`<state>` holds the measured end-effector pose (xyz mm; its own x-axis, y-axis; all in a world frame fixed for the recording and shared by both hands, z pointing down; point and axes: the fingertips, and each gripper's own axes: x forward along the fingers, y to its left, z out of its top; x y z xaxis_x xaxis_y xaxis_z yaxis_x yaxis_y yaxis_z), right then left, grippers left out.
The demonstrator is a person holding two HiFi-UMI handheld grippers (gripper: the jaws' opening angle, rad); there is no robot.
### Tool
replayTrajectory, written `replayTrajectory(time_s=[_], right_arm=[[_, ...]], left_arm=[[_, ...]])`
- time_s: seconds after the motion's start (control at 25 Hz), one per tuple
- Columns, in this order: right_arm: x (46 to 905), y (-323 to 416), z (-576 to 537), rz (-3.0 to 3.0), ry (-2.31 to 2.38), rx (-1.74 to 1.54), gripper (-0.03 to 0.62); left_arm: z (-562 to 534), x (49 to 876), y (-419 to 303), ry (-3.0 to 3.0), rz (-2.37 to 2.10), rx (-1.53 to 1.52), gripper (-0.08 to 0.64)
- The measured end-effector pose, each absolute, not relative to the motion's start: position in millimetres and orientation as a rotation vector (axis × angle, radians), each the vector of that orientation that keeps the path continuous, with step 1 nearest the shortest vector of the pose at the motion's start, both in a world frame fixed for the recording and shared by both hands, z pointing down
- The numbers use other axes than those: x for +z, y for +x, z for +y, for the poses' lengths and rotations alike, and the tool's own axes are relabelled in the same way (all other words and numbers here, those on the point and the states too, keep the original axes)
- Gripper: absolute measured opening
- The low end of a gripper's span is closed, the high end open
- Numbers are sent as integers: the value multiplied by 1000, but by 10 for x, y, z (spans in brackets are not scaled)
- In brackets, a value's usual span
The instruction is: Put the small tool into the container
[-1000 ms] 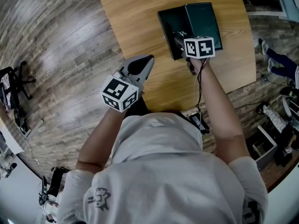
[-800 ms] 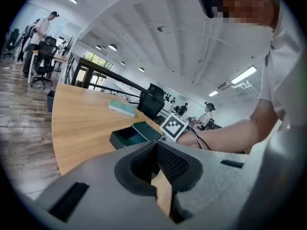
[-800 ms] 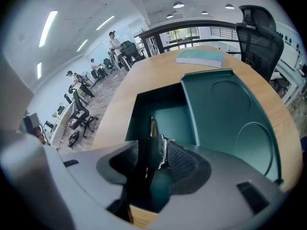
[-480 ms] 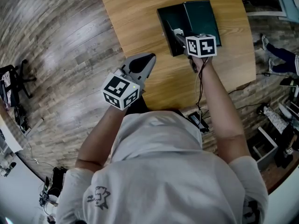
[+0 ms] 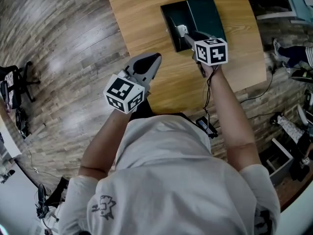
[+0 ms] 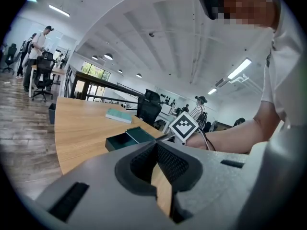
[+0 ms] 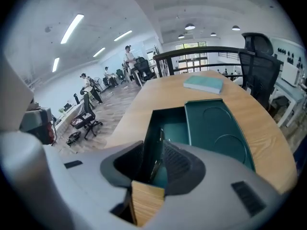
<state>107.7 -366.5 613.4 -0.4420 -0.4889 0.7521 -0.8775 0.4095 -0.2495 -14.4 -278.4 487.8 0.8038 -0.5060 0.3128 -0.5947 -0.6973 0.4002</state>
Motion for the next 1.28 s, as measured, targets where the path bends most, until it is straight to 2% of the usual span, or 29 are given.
replayTrajectory(time_s=[0.44, 0.6, 1.28], right_arm=[[5213, 1228, -2868, -2341, 1225, 706, 26], [4797, 1272, -2519, -2428, 1241, 565, 6], [3634, 1358, -1353, -2710, 1207, 275, 5]], left_arm=[[-2203, 4478, -17, 2581, -908, 226, 6], [-2022, 4301, 66, 2619, -933, 205, 6], [-1108, 3488, 240, 2725, -1069, 111, 6]])
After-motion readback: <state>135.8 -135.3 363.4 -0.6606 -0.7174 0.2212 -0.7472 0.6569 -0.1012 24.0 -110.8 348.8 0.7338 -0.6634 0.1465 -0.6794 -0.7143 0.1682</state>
